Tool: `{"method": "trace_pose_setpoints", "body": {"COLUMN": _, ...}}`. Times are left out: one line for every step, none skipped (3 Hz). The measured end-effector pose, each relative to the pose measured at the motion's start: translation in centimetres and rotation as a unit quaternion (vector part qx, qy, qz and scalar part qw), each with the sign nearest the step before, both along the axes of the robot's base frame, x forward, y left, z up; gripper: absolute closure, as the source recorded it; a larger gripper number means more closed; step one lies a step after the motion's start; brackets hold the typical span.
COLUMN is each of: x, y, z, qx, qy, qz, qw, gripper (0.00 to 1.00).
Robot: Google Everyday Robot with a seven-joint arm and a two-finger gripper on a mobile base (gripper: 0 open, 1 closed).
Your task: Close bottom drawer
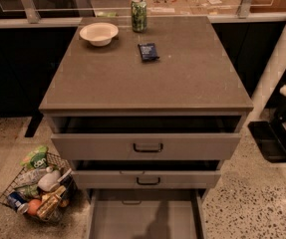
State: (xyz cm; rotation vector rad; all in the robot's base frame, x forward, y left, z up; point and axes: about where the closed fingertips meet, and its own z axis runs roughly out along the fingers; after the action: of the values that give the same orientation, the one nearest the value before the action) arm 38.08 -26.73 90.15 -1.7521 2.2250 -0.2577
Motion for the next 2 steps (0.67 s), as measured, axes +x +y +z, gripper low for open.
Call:
{"method": "trace_pose_setpoints", "body": {"x": -3.4, "y": -1.4, "z": -6.1, "qx": 0.013, "qy": 0.021, "qz": -0.013, "qw": 0.9996, "gripper": 0.0}}
{"method": "trace_pose_setpoints", "body": {"x": -6.3, "y": -1.4, "z": -11.9, "qx": 0.036, "qy": 0.042, "qz": -0.024, "qw": 0.9982, "gripper": 0.0}}
